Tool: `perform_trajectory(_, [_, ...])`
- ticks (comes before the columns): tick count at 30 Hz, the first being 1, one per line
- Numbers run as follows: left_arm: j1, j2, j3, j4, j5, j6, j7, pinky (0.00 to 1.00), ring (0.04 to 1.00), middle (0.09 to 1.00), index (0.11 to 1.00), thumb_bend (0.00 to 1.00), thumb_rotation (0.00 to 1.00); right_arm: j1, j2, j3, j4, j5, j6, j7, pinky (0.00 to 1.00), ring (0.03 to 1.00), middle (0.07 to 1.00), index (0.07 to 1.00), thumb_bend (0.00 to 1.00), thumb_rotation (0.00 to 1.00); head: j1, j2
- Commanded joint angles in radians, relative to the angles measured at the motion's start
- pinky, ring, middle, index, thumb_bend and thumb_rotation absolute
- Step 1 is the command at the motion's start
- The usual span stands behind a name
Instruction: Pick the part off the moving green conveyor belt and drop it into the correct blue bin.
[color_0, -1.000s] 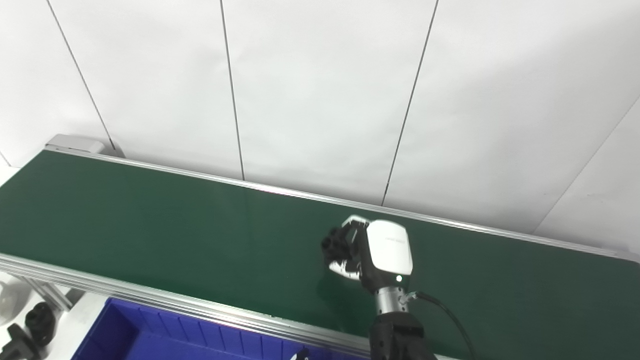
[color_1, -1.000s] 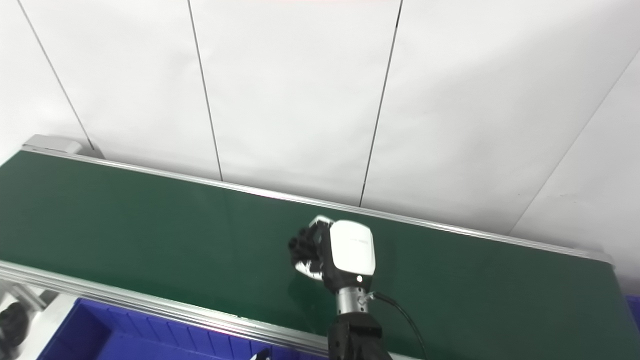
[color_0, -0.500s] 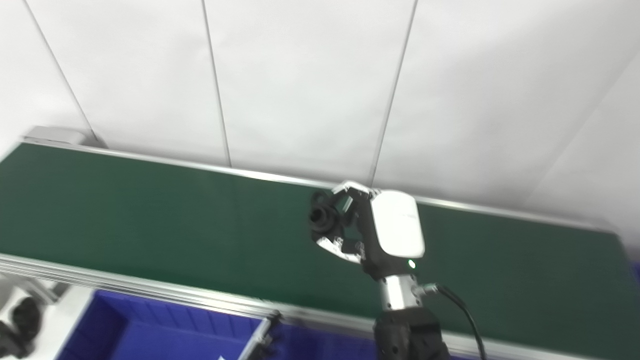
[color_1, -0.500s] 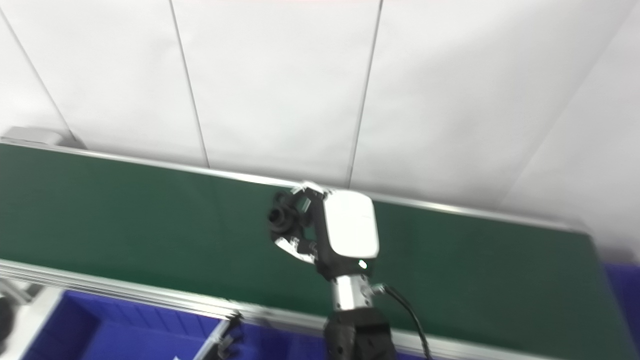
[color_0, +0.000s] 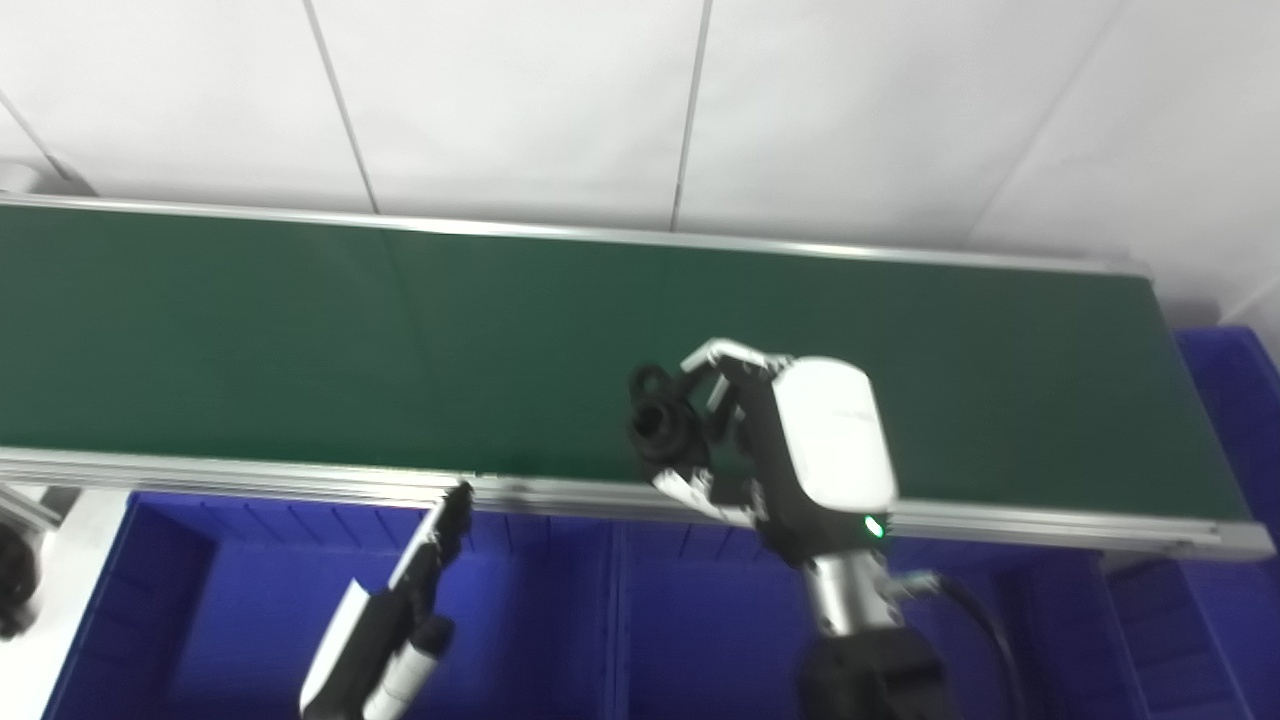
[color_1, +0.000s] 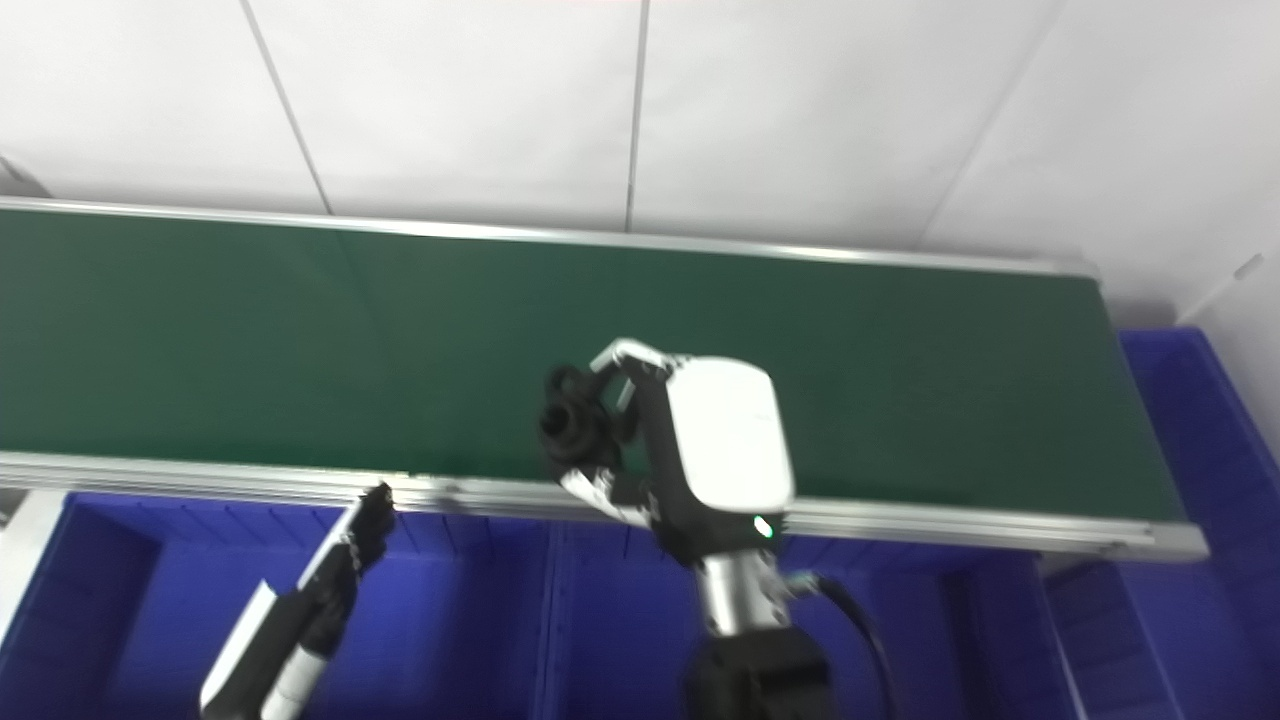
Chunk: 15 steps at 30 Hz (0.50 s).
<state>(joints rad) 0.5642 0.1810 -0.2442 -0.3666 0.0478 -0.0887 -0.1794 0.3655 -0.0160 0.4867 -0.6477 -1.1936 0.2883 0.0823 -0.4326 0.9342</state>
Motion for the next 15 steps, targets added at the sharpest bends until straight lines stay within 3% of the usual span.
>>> perform_trajectory(1, [-0.012, 0.014, 0.011, -0.043, -0.025, -0.002, -0.011, 1.00, 1.000, 1.000, 1.000, 0.73, 0.97, 0.016, 0.014, 0.004, -0.036, -0.022, -0.054, -0.022, 0.12, 0.175, 0.260, 0.485, 0.51, 0.12, -0.004, 0.009])
perform_trajectory(6, [-0.025, 0.024, 0.027, -0.051, -0.045, 0.027, -0.022, 1.00, 1.000, 1.000, 1.000, 0.80, 0.95, 0.087, 0.022, 0.013, -0.011, -0.072, -0.060, -0.029, 0.13, 0.187, 0.283, 0.485, 0.51, 0.13, -0.005, 0.026])
perform_trajectory(15, [-0.032, 0.018, 0.035, -0.062, -0.058, 0.054, -0.029, 1.00, 1.000, 1.000, 1.000, 0.83, 0.95, 0.133, 0.048, -0.019, 0.054, -0.141, -0.008, 0.116, 0.10, 0.166, 0.253, 0.486, 0.51, 0.13, -0.005, 0.034])
